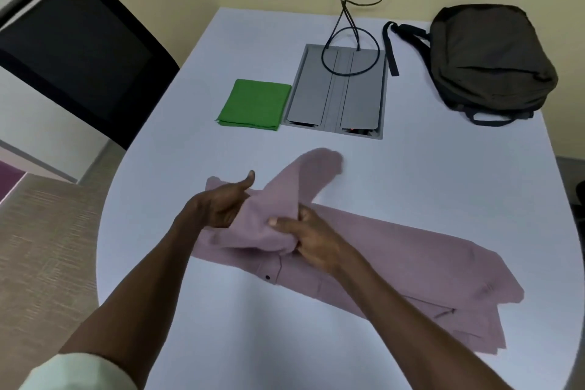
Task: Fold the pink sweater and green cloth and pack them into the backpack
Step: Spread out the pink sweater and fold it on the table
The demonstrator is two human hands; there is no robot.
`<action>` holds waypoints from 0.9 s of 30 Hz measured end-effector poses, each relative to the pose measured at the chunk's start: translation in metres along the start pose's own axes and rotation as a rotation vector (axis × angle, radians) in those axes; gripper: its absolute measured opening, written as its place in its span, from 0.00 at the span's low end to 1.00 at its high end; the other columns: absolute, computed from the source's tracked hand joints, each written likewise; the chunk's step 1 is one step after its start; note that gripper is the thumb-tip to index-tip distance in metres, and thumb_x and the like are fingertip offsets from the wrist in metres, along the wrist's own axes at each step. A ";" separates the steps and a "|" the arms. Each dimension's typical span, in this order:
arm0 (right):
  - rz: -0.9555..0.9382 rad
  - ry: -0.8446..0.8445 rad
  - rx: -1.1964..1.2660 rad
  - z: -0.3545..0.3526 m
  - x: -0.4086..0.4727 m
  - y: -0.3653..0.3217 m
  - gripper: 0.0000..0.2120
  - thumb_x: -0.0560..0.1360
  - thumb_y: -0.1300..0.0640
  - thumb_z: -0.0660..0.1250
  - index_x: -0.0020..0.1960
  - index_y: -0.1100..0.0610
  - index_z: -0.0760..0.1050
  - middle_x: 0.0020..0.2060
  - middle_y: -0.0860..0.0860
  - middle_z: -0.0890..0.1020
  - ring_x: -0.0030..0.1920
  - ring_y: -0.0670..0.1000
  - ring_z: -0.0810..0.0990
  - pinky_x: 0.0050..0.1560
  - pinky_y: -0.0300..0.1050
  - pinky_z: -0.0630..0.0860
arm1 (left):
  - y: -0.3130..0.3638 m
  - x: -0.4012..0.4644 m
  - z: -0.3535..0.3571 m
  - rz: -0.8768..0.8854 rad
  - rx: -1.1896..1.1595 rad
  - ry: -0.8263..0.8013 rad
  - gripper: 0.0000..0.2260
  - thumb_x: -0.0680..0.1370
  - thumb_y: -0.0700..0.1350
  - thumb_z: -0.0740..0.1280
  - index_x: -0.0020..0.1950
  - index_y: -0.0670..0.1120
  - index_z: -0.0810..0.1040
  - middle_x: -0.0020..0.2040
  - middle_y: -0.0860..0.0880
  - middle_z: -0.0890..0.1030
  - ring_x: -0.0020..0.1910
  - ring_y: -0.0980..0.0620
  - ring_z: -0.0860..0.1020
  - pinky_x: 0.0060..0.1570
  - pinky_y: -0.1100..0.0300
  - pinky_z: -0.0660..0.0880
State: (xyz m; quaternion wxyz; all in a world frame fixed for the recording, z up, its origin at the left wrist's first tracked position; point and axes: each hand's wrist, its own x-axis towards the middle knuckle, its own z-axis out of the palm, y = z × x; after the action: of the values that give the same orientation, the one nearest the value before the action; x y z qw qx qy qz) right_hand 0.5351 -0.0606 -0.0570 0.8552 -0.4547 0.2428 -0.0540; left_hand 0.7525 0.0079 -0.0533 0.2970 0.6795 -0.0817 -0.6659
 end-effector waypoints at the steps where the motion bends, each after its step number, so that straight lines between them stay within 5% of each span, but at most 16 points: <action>1: 0.022 -0.050 -0.067 0.007 -0.012 0.007 0.14 0.75 0.58 0.71 0.60 0.60 0.79 0.52 0.55 0.84 0.53 0.58 0.83 0.54 0.54 0.78 | 0.002 -0.002 0.010 0.004 -0.015 0.001 0.38 0.75 0.73 0.55 0.48 0.39 0.86 0.48 0.39 0.83 0.45 0.44 0.82 0.49 0.54 0.79; 3: 0.086 -0.078 -0.258 0.017 -0.032 0.026 0.12 0.74 0.53 0.73 0.55 0.57 0.81 0.47 0.51 0.84 0.46 0.54 0.82 0.47 0.51 0.78 | 0.003 -0.007 0.032 0.028 -0.046 -0.003 0.36 0.79 0.68 0.52 0.38 0.40 0.84 0.32 0.44 0.81 0.30 0.50 0.80 0.32 0.60 0.78; 4: 0.120 -0.081 -0.382 0.018 -0.039 0.037 0.13 0.73 0.52 0.74 0.55 0.56 0.82 0.48 0.50 0.85 0.47 0.53 0.83 0.48 0.51 0.78 | 0.002 -0.007 0.040 0.050 -0.095 0.008 0.32 0.81 0.64 0.54 0.40 0.39 0.84 0.32 0.44 0.81 0.29 0.51 0.80 0.30 0.61 0.78; 7: 0.245 -0.150 -0.547 0.013 -0.056 0.057 0.16 0.73 0.52 0.74 0.60 0.49 0.80 0.56 0.47 0.84 0.56 0.50 0.82 0.60 0.49 0.79 | -0.002 -0.006 0.053 0.192 -0.146 0.153 0.21 0.81 0.53 0.65 0.63 0.37 0.78 0.52 0.41 0.84 0.51 0.46 0.83 0.53 0.54 0.81; 9: 0.254 0.003 -0.443 0.006 -0.063 0.051 0.13 0.73 0.51 0.73 0.57 0.50 0.82 0.53 0.47 0.85 0.53 0.48 0.83 0.59 0.48 0.79 | -0.010 -0.013 0.059 0.344 0.150 0.260 0.21 0.80 0.52 0.66 0.69 0.43 0.74 0.60 0.44 0.82 0.60 0.44 0.80 0.63 0.48 0.76; 12: 0.121 0.502 -0.250 -0.008 -0.055 0.023 0.14 0.74 0.43 0.70 0.49 0.54 0.82 0.44 0.51 0.85 0.46 0.53 0.82 0.48 0.50 0.78 | -0.030 -0.029 0.080 0.593 0.682 0.440 0.26 0.80 0.52 0.65 0.78 0.49 0.64 0.69 0.47 0.76 0.65 0.45 0.75 0.64 0.54 0.71; 15: 0.006 0.502 -0.261 -0.007 -0.041 -0.016 0.27 0.69 0.35 0.71 0.61 0.50 0.75 0.53 0.46 0.82 0.54 0.50 0.81 0.57 0.50 0.79 | -0.057 -0.038 0.104 0.830 0.963 0.562 0.24 0.81 0.50 0.64 0.77 0.53 0.64 0.53 0.43 0.77 0.50 0.46 0.76 0.48 0.58 0.68; 17: -0.007 0.490 -0.310 0.000 -0.030 -0.033 0.25 0.69 0.42 0.73 0.62 0.51 0.73 0.55 0.48 0.82 0.53 0.48 0.82 0.53 0.47 0.81 | -0.065 -0.043 0.119 0.938 1.027 0.581 0.22 0.81 0.52 0.64 0.75 0.54 0.67 0.46 0.47 0.73 0.43 0.49 0.72 0.43 0.59 0.68; 19: -0.064 0.558 -0.350 0.004 -0.029 -0.046 0.12 0.74 0.54 0.70 0.57 0.51 0.76 0.50 0.48 0.83 0.48 0.46 0.82 0.43 0.40 0.78 | -0.066 -0.049 0.127 1.022 0.938 0.571 0.20 0.79 0.57 0.65 0.70 0.53 0.74 0.47 0.50 0.76 0.45 0.53 0.74 0.45 0.58 0.72; 22: -0.057 0.531 -0.315 0.005 -0.036 -0.049 0.08 0.76 0.54 0.67 0.55 0.51 0.80 0.46 0.46 0.84 0.46 0.46 0.83 0.37 0.36 0.75 | -0.059 -0.057 0.122 1.015 0.288 0.658 0.10 0.78 0.55 0.70 0.50 0.50 0.81 0.46 0.56 0.82 0.50 0.57 0.79 0.51 0.55 0.76; 25: -0.072 0.382 -0.214 0.022 -0.046 -0.048 0.06 0.76 0.52 0.70 0.51 0.52 0.83 0.43 0.46 0.86 0.42 0.43 0.84 0.37 0.34 0.77 | -0.044 -0.067 0.102 0.765 -0.078 0.425 0.22 0.73 0.58 0.74 0.61 0.46 0.78 0.56 0.51 0.83 0.59 0.52 0.81 0.59 0.52 0.77; 27: -0.109 0.381 -0.230 0.032 -0.049 -0.049 0.06 0.75 0.51 0.71 0.49 0.52 0.83 0.43 0.47 0.86 0.42 0.43 0.84 0.38 0.35 0.78 | -0.040 -0.075 0.092 0.755 -0.086 0.358 0.24 0.73 0.55 0.76 0.64 0.46 0.78 0.58 0.48 0.84 0.59 0.50 0.81 0.59 0.52 0.78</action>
State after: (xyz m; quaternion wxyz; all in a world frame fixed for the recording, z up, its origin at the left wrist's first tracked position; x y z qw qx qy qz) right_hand 0.5134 -0.0494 0.0149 0.7323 -0.5432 0.3796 -0.1570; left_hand 0.6461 0.0507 -0.0039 0.5578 0.6938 -0.2442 -0.3846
